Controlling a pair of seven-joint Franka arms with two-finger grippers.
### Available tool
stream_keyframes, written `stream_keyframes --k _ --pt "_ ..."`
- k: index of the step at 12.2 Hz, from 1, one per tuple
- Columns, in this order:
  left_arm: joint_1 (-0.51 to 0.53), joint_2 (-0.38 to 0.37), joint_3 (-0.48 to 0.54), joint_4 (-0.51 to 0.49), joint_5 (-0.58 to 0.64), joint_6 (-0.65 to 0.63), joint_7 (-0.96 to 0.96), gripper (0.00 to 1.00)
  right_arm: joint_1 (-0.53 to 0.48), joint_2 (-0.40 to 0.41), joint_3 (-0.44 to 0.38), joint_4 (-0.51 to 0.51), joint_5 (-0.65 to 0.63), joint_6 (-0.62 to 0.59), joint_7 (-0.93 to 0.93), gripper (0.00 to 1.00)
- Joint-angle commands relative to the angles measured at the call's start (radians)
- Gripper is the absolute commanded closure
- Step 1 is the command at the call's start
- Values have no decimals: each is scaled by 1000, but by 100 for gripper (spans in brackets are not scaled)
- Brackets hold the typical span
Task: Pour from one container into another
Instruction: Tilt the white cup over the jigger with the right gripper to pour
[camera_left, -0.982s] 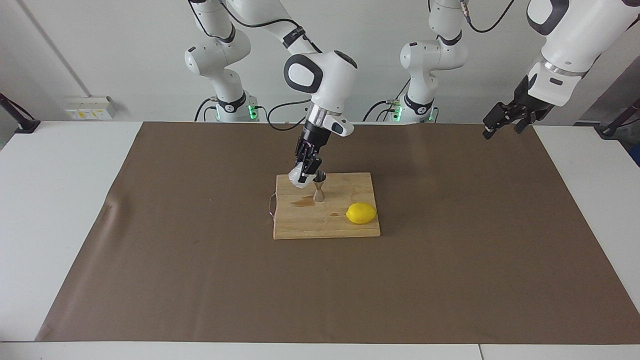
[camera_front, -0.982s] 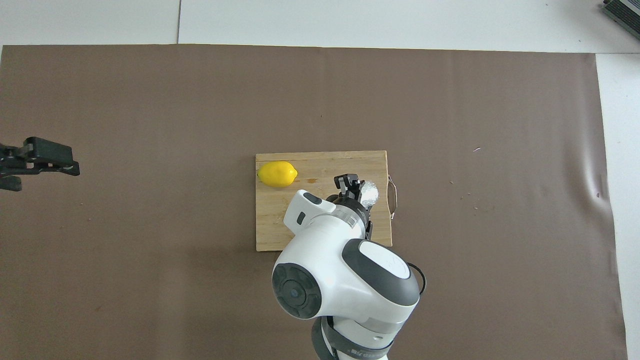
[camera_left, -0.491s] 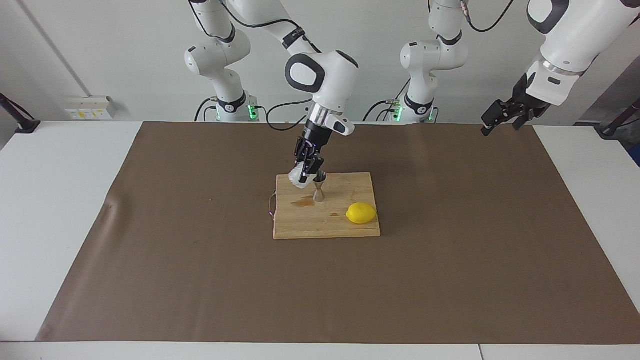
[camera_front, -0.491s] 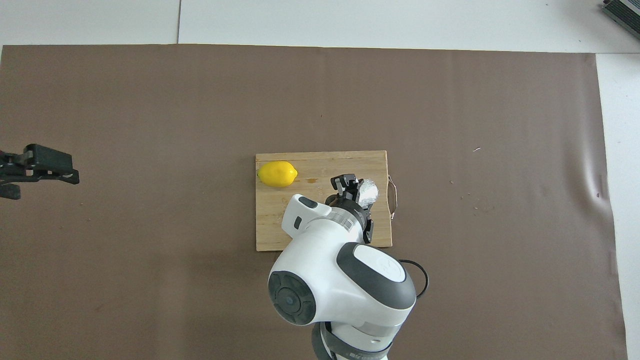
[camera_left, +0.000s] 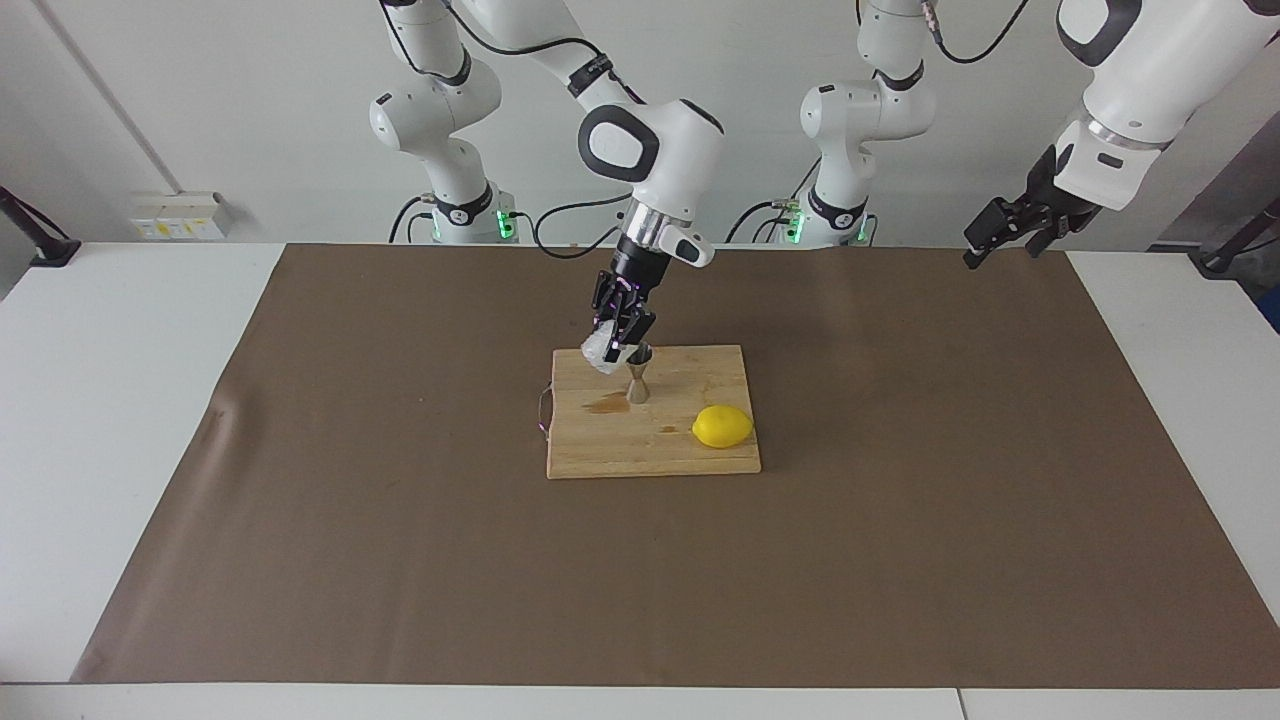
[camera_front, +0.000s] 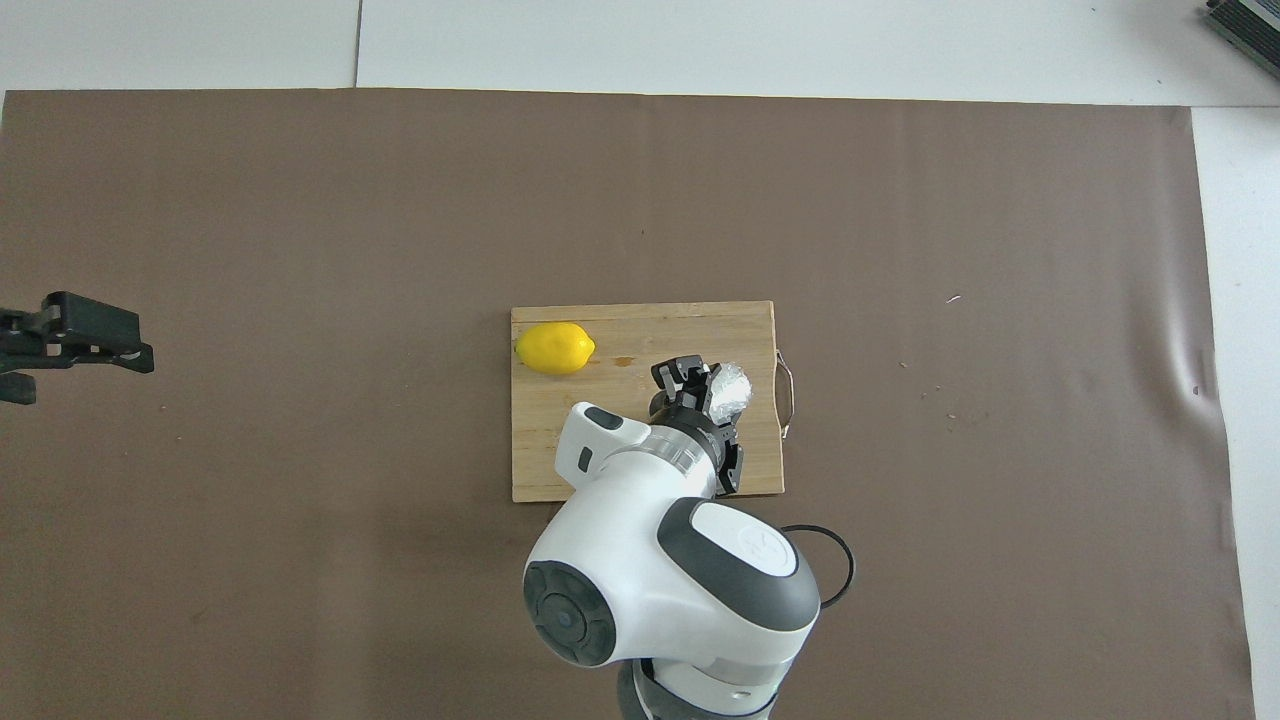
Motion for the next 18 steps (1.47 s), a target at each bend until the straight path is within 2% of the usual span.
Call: stream_keyframes --k 1,9,18 --pt "14 -21 -9 -10 14 -22 4 0 10 -9 4 -24 -47 -8 -15 100" --pt "14 -21 -9 -10 14 -22 4 0 36 0 5 -28 -151 2 -9 100" --pt "14 -21 -9 -10 14 -22 4 0 44 -4 5 -35 -207 -8 -4 100"
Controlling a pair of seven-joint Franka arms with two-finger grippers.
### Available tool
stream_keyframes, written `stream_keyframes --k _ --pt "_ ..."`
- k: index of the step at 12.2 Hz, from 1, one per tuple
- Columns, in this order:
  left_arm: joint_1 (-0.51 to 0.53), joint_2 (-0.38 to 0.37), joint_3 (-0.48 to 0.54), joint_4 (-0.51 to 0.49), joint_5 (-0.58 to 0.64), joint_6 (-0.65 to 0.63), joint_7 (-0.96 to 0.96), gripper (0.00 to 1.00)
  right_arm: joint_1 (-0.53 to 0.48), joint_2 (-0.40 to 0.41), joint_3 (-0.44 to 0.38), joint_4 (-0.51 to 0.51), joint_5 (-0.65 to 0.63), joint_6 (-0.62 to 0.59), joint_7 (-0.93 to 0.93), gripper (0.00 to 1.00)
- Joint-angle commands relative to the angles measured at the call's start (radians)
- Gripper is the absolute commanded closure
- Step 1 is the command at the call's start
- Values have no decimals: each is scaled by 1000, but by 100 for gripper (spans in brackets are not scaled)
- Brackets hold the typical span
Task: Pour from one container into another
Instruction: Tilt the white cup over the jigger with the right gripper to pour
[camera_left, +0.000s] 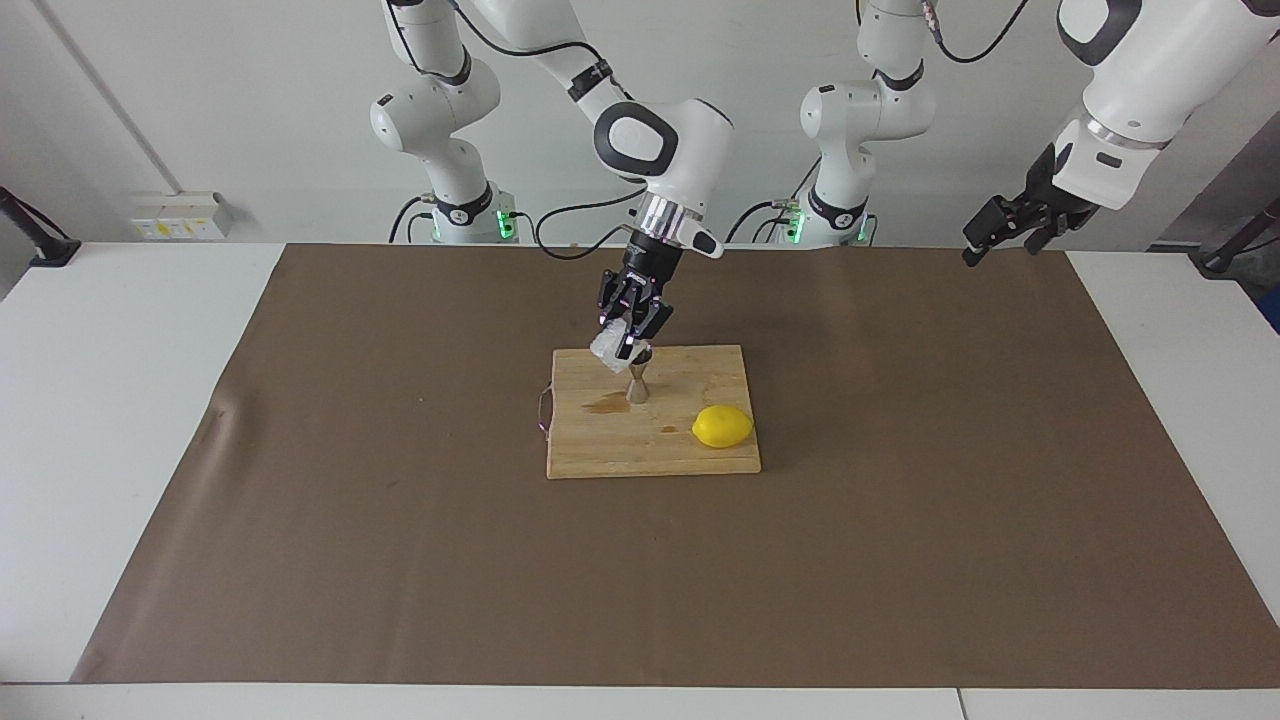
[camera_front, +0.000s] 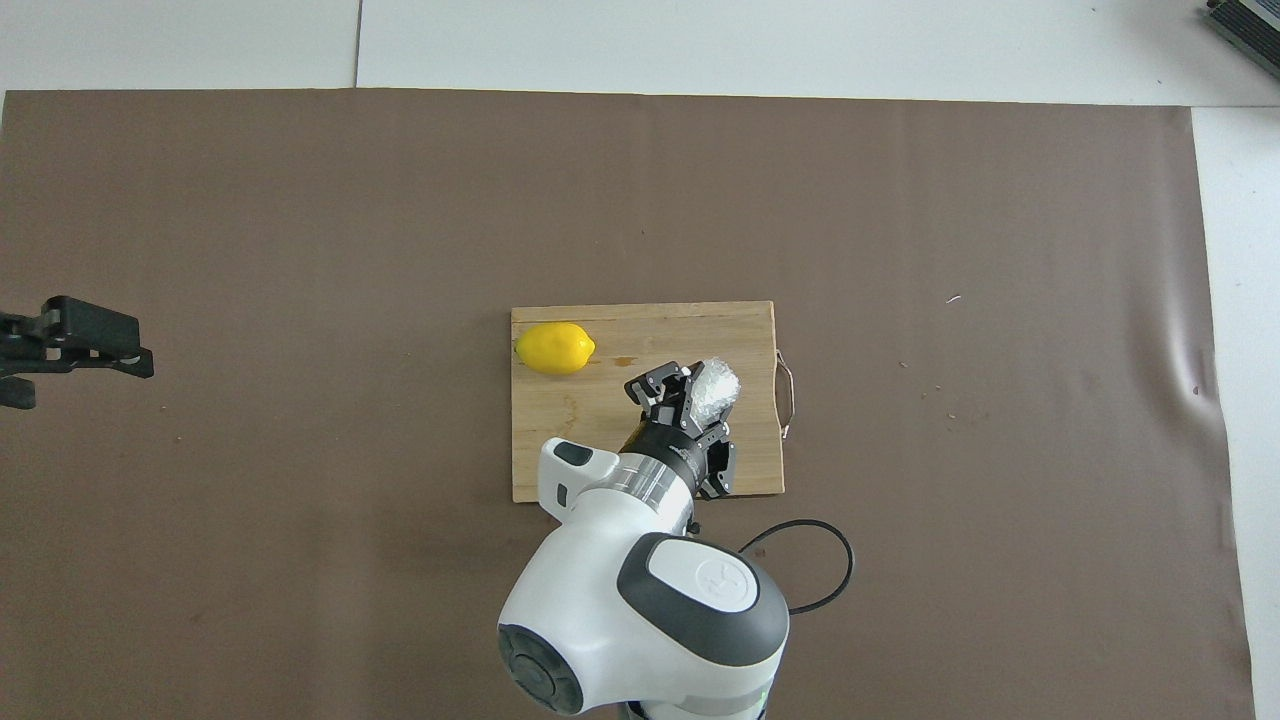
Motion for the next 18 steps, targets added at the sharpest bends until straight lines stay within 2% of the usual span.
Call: stream_keyframes --k 1,5,8,14,18 --pt "14 -19 -9 -10 14 -16 4 0 -4 -11 4 -24 -58 -6 -3 100" --pt "14 -21 -9 -10 14 -16 4 0 1 -14 4 -20 -73 -30 -1 100" --pt "14 -21 -9 -10 14 -16 4 0 -1 -12 10 -9 -52 -58 90 100" --pt "14 -21 -9 -10 14 -16 4 0 -32 -3 8 60 184 -41 101 100" --pt "14 -21 -9 -10 14 -16 4 0 -75 -38 8 69 344 -43 85 100"
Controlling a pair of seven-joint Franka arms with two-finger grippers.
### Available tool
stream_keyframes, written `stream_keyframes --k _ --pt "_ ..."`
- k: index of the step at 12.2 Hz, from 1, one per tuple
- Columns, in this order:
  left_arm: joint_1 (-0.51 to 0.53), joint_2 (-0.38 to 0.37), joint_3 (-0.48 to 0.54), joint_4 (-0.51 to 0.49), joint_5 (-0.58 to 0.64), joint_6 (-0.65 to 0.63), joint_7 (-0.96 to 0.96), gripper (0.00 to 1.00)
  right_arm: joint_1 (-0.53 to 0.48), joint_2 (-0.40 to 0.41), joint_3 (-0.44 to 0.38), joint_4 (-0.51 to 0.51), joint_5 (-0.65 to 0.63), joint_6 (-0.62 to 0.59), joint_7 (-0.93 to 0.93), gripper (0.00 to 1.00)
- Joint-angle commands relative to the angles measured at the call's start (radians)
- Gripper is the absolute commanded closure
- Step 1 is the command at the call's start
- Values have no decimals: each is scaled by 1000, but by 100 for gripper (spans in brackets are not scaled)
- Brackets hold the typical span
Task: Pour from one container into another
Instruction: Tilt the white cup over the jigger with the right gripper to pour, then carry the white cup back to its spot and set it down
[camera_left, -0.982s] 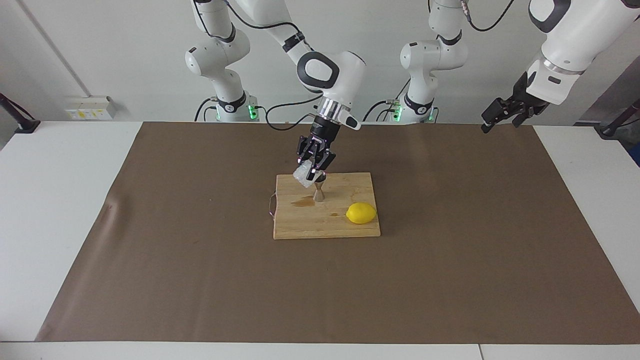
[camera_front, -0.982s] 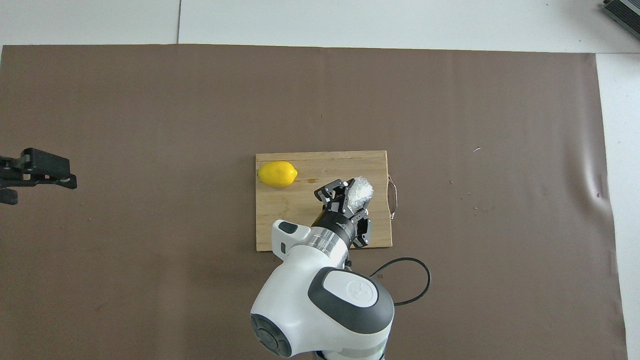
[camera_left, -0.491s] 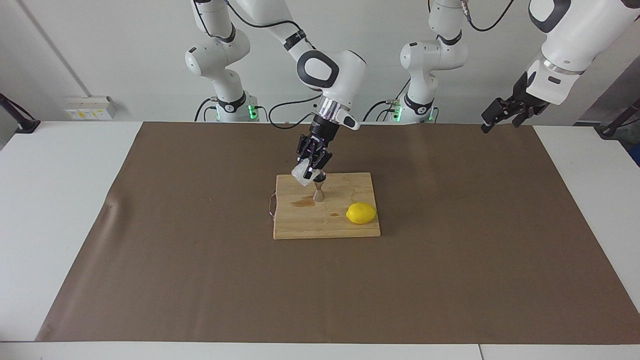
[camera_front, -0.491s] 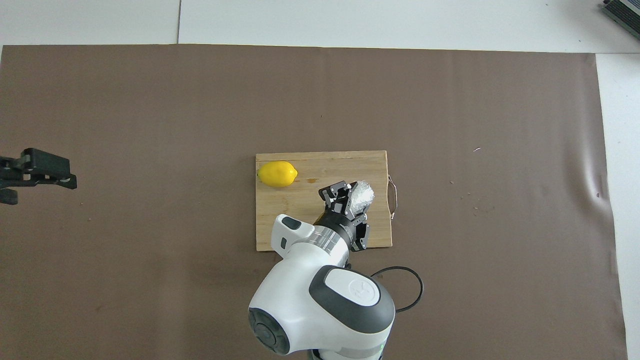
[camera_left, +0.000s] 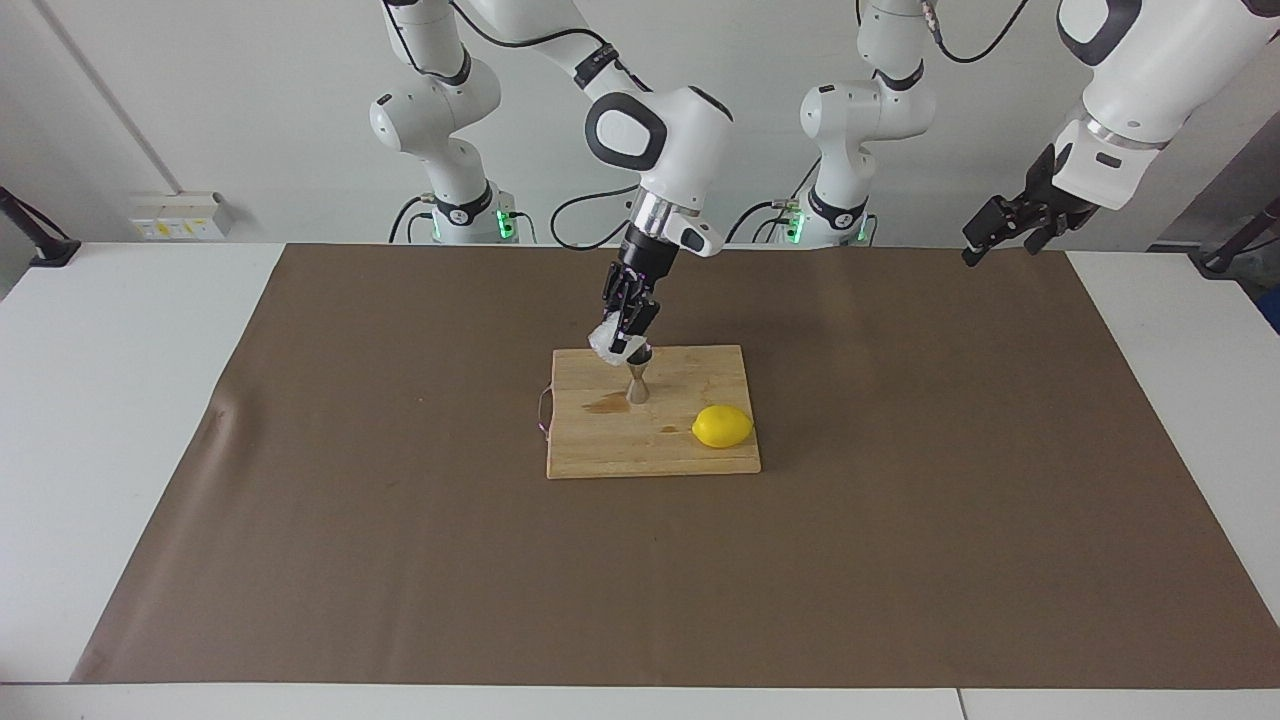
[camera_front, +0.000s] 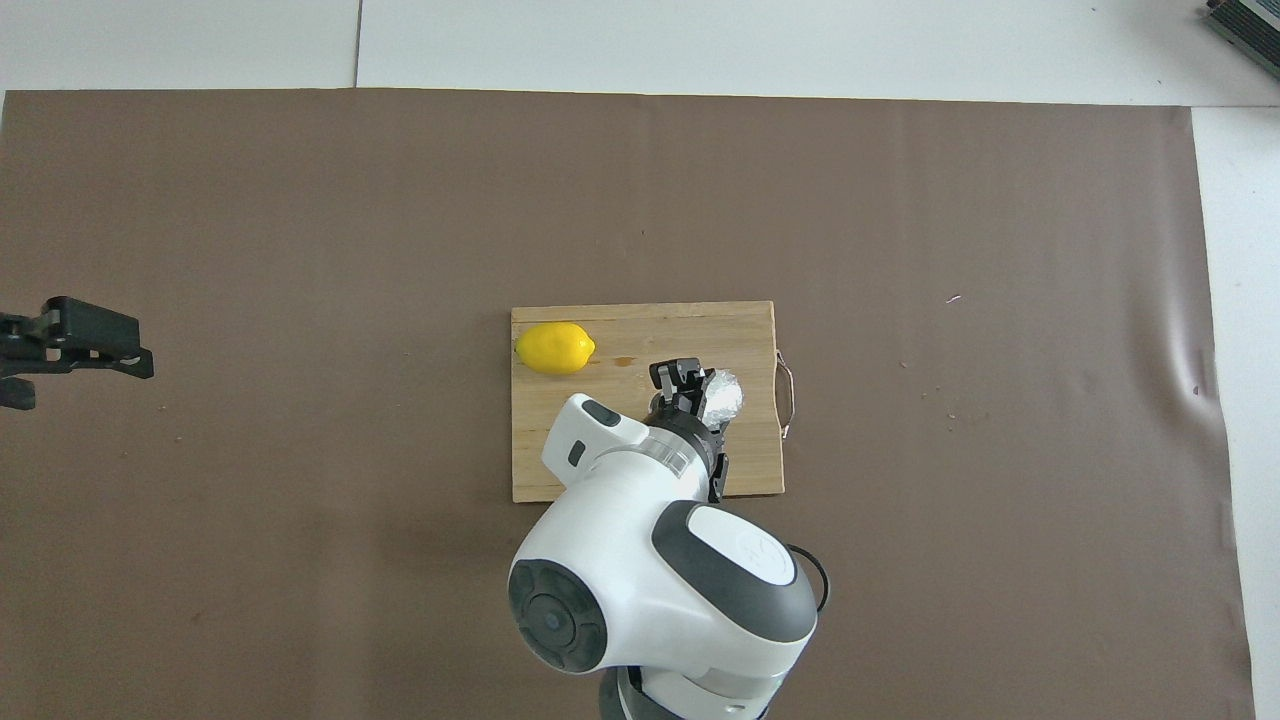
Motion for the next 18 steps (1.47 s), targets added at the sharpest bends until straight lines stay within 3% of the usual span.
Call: stream_keyframes --k 1,7,10,18 --pt "14 -21 -9 -10 14 -14 4 0 -42 -27 8 2 119 -4 -10 100" --pt "14 -21 -9 -10 14 -14 4 0 -179 -40 8 -12 388 -14 -210 100" --pt "14 -21 -9 -10 14 -14 4 0 -286 -44 8 -38 531 -20 -439 100" --pt "14 -21 -9 -10 14 -14 4 0 -619 -152 6 -242 931 83 -1050 100"
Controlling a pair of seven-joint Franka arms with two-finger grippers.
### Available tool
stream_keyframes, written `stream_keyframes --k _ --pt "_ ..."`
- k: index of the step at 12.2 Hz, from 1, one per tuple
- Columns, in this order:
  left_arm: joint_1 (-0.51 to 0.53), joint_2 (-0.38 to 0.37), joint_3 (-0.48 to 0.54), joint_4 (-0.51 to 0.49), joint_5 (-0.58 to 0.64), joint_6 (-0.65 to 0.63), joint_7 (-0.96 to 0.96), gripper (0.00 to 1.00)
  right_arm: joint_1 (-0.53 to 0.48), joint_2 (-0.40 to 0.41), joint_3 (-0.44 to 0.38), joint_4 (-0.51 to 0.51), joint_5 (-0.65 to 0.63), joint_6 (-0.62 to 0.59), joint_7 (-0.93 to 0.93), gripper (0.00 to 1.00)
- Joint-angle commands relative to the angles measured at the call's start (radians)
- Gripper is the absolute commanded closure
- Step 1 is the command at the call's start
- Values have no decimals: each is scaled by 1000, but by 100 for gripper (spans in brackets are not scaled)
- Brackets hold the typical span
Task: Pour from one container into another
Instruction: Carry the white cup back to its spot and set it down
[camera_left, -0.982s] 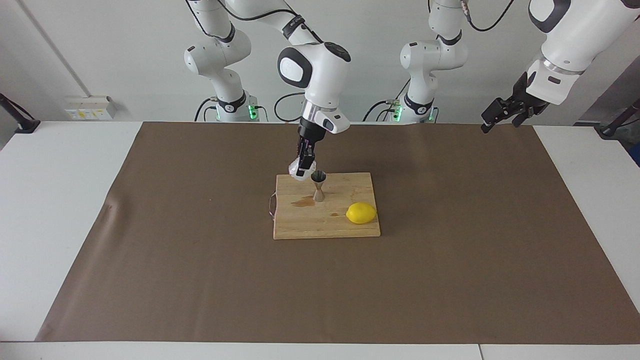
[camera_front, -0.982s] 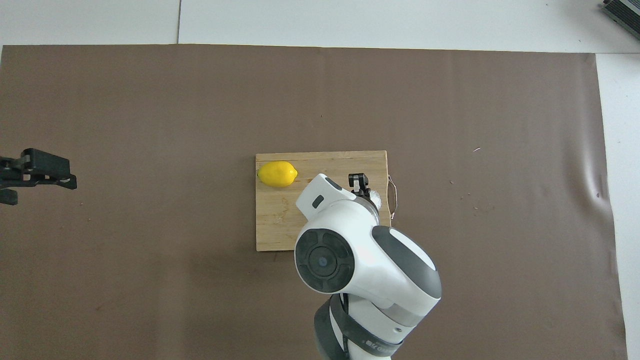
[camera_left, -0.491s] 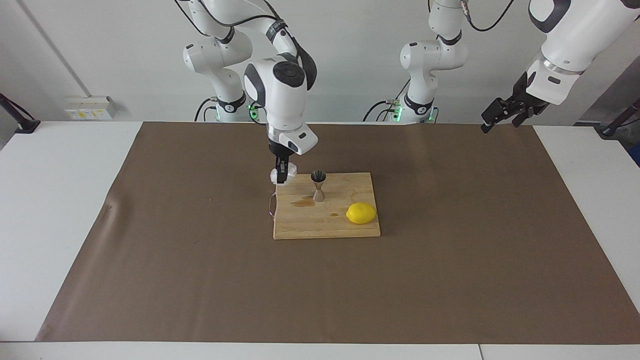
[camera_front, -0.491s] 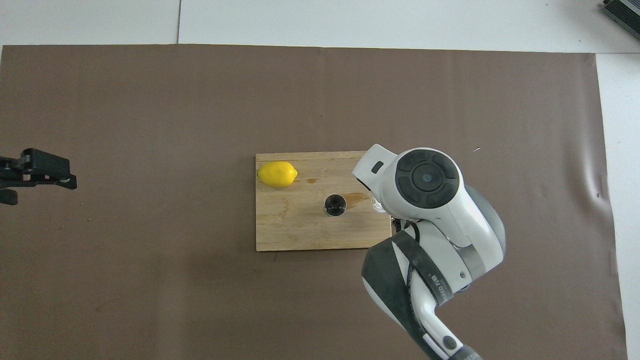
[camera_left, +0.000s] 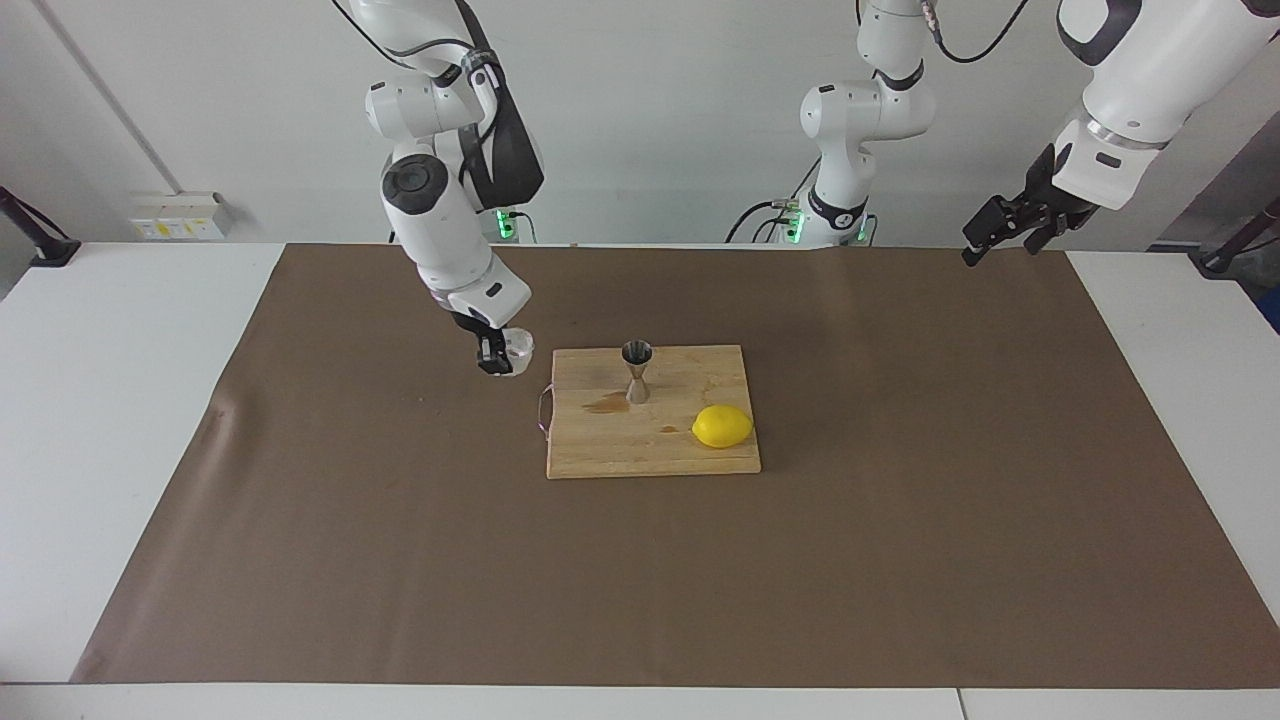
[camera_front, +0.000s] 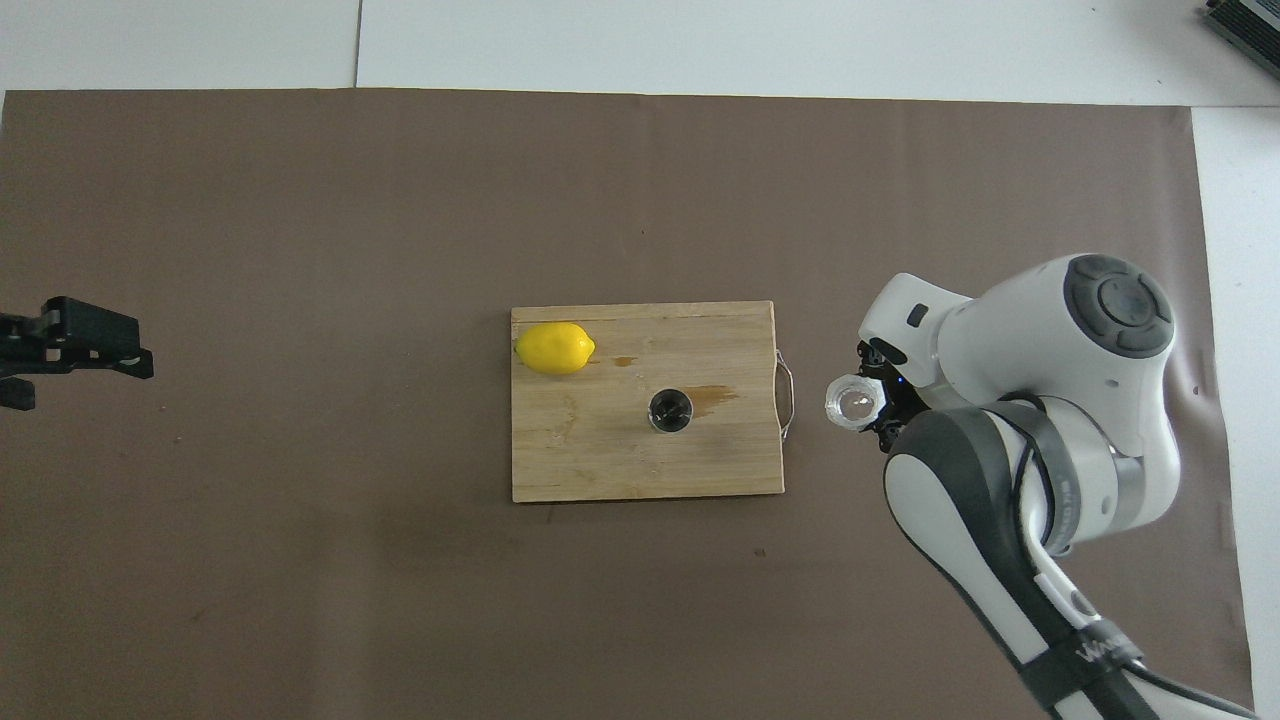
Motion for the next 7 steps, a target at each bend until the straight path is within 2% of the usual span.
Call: stream_keyframes --k 1,3,5,7 --pt "14 -21 -9 -10 14 -13 4 0 -139 -52 13 -83 177 31 -283 100" --pt "14 -21 -9 -10 14 -13 4 0 -261 -60 11 -88 289 -41 -480 100" --pt "14 -19 -9 -10 14 -13 4 0 -357 -67 11 -96 298 -115 -598 100" --pt "14 -21 -9 -10 14 -13 4 0 -435 -61 11 -135 299 -115 -703 100"
